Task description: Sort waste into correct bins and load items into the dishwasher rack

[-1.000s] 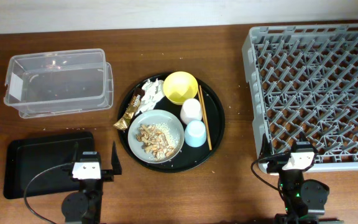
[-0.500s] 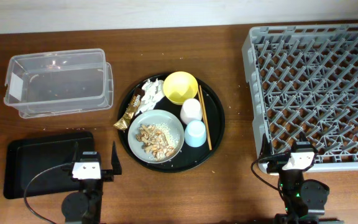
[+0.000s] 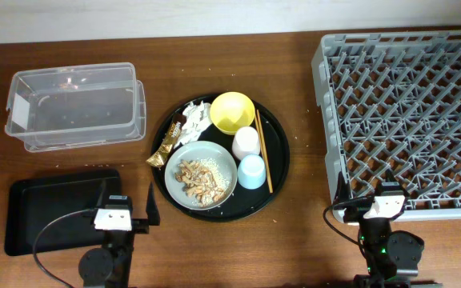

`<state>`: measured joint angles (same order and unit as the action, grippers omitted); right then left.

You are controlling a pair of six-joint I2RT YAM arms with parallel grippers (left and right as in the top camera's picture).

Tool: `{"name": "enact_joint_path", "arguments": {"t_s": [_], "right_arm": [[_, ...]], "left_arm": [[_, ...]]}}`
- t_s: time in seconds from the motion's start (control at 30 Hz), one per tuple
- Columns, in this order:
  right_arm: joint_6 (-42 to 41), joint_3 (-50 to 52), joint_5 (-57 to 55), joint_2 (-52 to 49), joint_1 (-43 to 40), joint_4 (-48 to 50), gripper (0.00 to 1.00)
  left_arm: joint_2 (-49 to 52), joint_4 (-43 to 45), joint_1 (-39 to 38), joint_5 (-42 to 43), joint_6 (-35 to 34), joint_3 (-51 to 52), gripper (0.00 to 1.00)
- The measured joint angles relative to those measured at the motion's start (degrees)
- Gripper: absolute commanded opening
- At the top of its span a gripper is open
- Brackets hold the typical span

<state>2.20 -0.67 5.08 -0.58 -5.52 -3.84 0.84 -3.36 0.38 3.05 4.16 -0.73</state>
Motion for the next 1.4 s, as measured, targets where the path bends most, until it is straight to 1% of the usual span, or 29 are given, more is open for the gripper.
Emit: {"name": "enact_joint_path", "arguments": {"t_s": [0.07,0.1,0.13,0.17,0.2,0.3,0.37,0.4,0.43,0.5,0.53,0.57,0.6,0.67,0.7,0.73,0.77,0.8,0.83,0.93,1.0,1.03,1.17,1.2,1.23,1.27,1.3,1.33,1.4], "right_arm": [[0.0,0.0,0.02,0.0,0.0,0.0,0.98],[0.0,0.0,0.0,0.0,0.0,0.0,0.98],[0.0,0.0,0.0,0.0,0.0,0.0,0.98],[0.0,0.0,0.0,0.0,0.0,0.02,0.98],[0.0,0.0,0.0,0.0,0.0,0.0,0.98],[-0.02,0.0,0.02,0.0,0.0,0.0,0.98],[0.0,0.0,0.0,0.0,0.0,0.0,0.98],[0.02,0.0,0.0,0.02,0.0,0.0,0.98],[0.0,0.0,0.0,0.0,0.0,0.0,0.98],[-0.02,0.02,0.0,0.07,0.0,0.09,0.98],[-0.02,0.04,0.02,0.0,0.0,0.02,0.98],[-0.02,0.04,0.0,0.13,0.0,0.07,0.98],[0.02,0.04,0.0,-0.02,0.0,0.04,0.98],[-0.02,0.04,0.0,-0.02,0.0,0.04,0.98],[-0.02,0.04,0.0,0.0,0.0,0.04,0.98],[0.02,0.04,0.02,-0.07,0.0,0.04,0.98],[-0.02,0.04,0.0,-0.07,0.0,0.04,0.98],[-0.02,0.04,0.0,0.0,0.0,0.04,0.98],[-0.02,0.04,0.0,0.04,0.0,0.04,0.98],[0.0,0.04,0.0,0.0,0.0,0.02,0.98],[0.0,0.04,0.0,0.0,0.0,0.02,0.98],[-0.02,0.04,0.0,0.0,0.0,0.02,0.98],[-0.02,0.04,0.0,0.0,0.0,0.02,0.98],[0.0,0.04,0.0,0.0,0.0,0.02,0.98],[0.0,0.04,-0.02,0.0,0.0,0.04,0.98],[-0.02,0.04,0.0,0.0,0.0,0.02,0.98],[-0.02,0.04,0.0,0.0,0.0,0.04,0.98],[0.0,0.04,0.0,-0.02,0.0,0.04,0.98],[0.0,0.04,0.0,0.0,0.0,0.04,0.98]], "left_arm": [[0.0,0.66,0.02,3.39,-0.5,0.0,1.0],[0.0,3.04,0.0,7.37,-0.55,0.11,0.99],[0.02,4.98,-0.02,9.09,-0.55,0.17,0.99],[0.07,9.01,-0.02,10.14,-0.52,0.17,0.99],[-0.17,15.78,-0.02,10.84,-0.55,0.04,0.99],[-0.2,16.72,0.0,11.34,-0.55,0.02,0.99],[2.32,16.09,0.0,9.94,-0.55,-2.23,0.99],[4.98,11.23,0.0,9.05,-0.55,-5.62,0.99],[9.7,7.26,0.0,8.55,-0.55,-10.08,0.99],[23.28,-3.19,0.0,8.41,-0.52,-23.67,0.99],[33.55,-7.15,0.0,10.16,-0.48,-33.2,1.0],[38.34,-11.15,0.07,14.51,-0.44,-37.81,0.99],[46.84,-10.47,-0.07,24.83,-0.26,-45.4,0.99],[54.42,-12.46,-0.35,34.16,-0.2,-52.17,0.99],[57.99,-16.94,-1.09,33.64,-0.09,-56.19,0.99],[62.07,-26.23,-2.8,29.2,0.04,-61.81,0.99],[68.46,-35.23,-6.49,20.09,0.17,-69.79,1.0],[72.85,-38.66,-8.46,14.73,0.15,-74.2,1.0],[76.32,-38.84,-9.49,12.39,0.15,-76.19,0.99],[84.5,-39.3,-10.67,11.69,-0.15,-76.32,1.0],[88.41,-45.51,-15.13,-1.57,-5.2,-80.76,1.0],[90.03,-46.84,-16.94,-6.71,-6.67,-82.82,1.0],[92.3,-43.8,-17.62,-8.13,-7.85,-83.8,1.0],[93.74,-42.73,-17.62,-8.0,-7.96,-83.84,0.91],[95.34,-41.0,-17.62,-8.02,-8.13,-83.84,0.73],[98.84,-37.97,-17.62,-8.0,-8.33,-83.93,0.71],[100.61,-37.13,-17.62,-7.98,-8.44,-83.91,0.7],[104.56,-32.63,-17.62,-8.0,-8.48,-83.91,0.68],[107.51,-30.4,-17.64,-8.0,-8.5,-83.91,0.62]]}}
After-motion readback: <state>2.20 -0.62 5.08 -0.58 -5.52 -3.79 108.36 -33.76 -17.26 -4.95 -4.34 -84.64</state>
